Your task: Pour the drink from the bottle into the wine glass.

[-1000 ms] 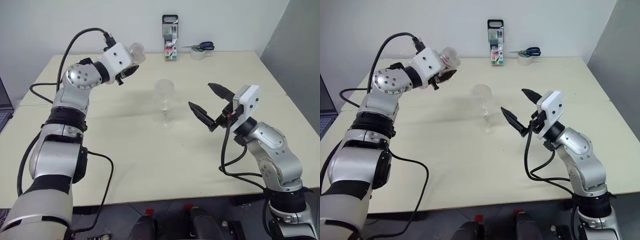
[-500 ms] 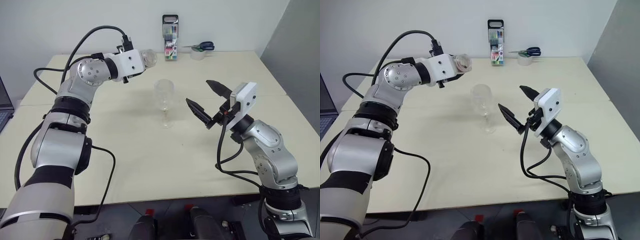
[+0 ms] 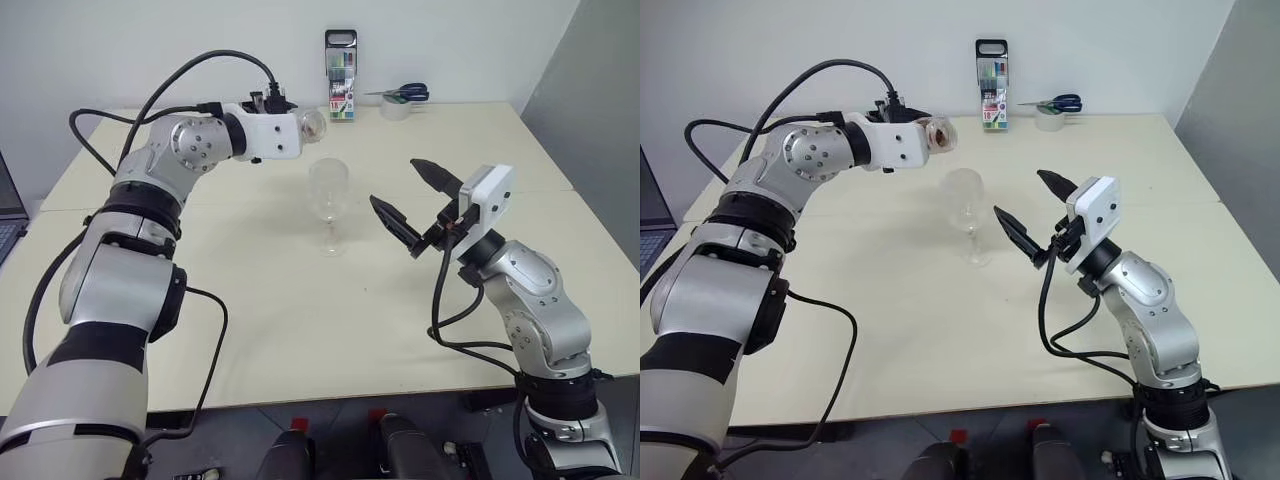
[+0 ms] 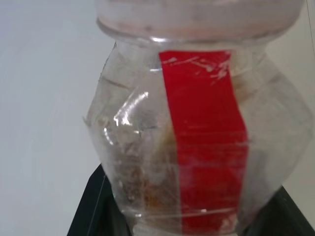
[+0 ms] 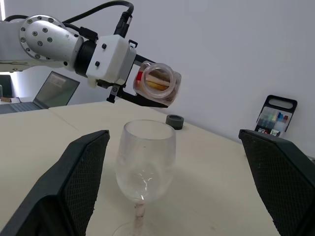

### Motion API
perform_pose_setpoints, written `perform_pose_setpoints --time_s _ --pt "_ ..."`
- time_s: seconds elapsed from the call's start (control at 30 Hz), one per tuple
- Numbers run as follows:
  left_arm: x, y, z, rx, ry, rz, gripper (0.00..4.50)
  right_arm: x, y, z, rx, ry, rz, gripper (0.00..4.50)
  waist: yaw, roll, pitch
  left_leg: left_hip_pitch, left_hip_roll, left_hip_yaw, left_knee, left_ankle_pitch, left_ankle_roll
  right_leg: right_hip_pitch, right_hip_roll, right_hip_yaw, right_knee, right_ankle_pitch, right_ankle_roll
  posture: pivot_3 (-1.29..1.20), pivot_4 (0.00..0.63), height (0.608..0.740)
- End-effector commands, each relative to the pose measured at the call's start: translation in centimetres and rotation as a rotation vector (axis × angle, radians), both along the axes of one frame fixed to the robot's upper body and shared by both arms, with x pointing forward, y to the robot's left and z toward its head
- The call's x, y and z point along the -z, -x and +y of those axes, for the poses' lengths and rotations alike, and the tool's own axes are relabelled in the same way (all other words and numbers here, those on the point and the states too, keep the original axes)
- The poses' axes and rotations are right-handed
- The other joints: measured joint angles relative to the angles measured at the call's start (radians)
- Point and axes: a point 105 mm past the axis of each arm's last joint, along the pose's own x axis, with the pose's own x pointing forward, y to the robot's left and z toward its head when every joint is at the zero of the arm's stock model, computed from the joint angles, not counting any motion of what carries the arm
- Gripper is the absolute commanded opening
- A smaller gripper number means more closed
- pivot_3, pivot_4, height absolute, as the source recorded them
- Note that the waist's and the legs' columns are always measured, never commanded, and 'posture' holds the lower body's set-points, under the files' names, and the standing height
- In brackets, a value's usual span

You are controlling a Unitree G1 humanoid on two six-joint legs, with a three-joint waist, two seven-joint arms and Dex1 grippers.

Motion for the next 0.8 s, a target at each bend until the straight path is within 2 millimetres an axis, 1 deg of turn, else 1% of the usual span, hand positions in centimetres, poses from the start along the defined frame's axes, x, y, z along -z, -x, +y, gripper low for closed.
perform_pose_setpoints --time_s 0.03,0.4,0.8 --pt "-2.72 0.32 -0.32 0.016 -0.002 -0.092 1.79 -1.17 0.22 -0.13 0.009 -0.01 -0.054 4.5 0.0 0.0 0.0 0.0 0.0 0.0 0.0 0.0 0.0 0.0 0.0 0.0 0.0 0.0 0.0 0.0 0.15 0.74" --pt "-2.79 0.44 -0.66 0.033 -0.085 -0.144 1.79 -0.91 0.02 -0.24 0.02 -0.011 -0.051 4.5 0.0 0.0 0.0 0.0 0.0 0.0 0.001 0.0 0.0 0.0 0.0 0.0 0.001 0.0 0.0 0.0 0.15 0.74" --pt "-3.24 0.4 -0.18 0.017 -0.166 -0.202 1.79 -0.5 -0.07 -0.15 0.018 -0.005 -0.054 4.5 0.0 0.0 0.0 0.0 0.0 0.001 0.002 0.0 0.0 0.0 0.001 0.0 0.001 0.0 0.0 0.0 0.15 0.74"
